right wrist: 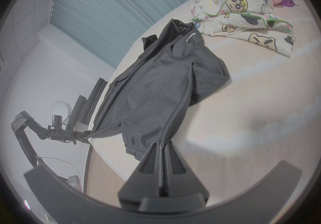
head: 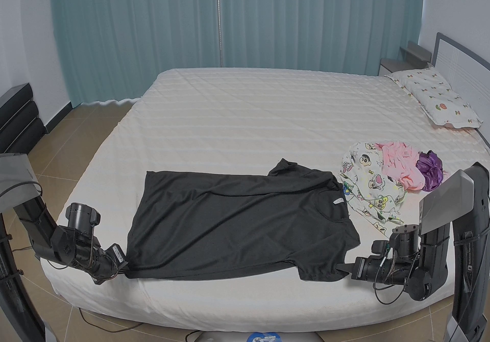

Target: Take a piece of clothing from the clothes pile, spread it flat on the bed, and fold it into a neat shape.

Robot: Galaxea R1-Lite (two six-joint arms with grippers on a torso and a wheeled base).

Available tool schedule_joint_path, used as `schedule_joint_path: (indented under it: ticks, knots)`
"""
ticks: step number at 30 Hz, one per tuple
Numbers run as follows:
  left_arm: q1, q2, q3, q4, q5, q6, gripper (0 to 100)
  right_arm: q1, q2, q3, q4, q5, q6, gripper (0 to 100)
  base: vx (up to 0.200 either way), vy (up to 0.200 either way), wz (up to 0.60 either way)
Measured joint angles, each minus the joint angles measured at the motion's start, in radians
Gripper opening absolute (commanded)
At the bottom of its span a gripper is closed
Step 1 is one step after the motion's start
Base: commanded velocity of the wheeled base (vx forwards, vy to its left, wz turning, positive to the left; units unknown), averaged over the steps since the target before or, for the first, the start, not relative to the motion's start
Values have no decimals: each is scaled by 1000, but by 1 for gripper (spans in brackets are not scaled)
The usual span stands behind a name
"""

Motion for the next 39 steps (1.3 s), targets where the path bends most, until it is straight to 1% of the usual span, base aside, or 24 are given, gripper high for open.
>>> schedule_joint_path:
  ticks: [7, 11, 18, 22, 25, 29, 39]
  knots:
    - [1, 0, 1, 0, 0, 0, 0, 9, -7, -30, 0, 0, -1, 0, 0, 0, 0]
    - [2, 0, 1, -1, 0, 0, 0, 10, -35, -16, 0, 0, 1, 0, 0, 0, 0]
    - [2, -13, 14, -3, 1, 2, 0, 7, -104, 126, -1, -1, 6, 0, 0, 0, 0]
    - [-1, -50, 40, -3, 8, 14, 0, -13, -142, 213, 0, -4, 3, 0, 0, 0, 0]
    - [-6, -86, 61, 0, 11, 27, 0, -34, -172, 237, 7, -10, 6, 0, 0, 0, 0]
    - [-10, -126, 75, 24, 19, 69, 0, -48, -213, 249, 98, -17, 2, 0, 0, 0, 0]
    - [-14, -155, 71, 134, 46, 155, 0, -40, -354, 251, 363, -30, -21, 0, 0, 0, 0]
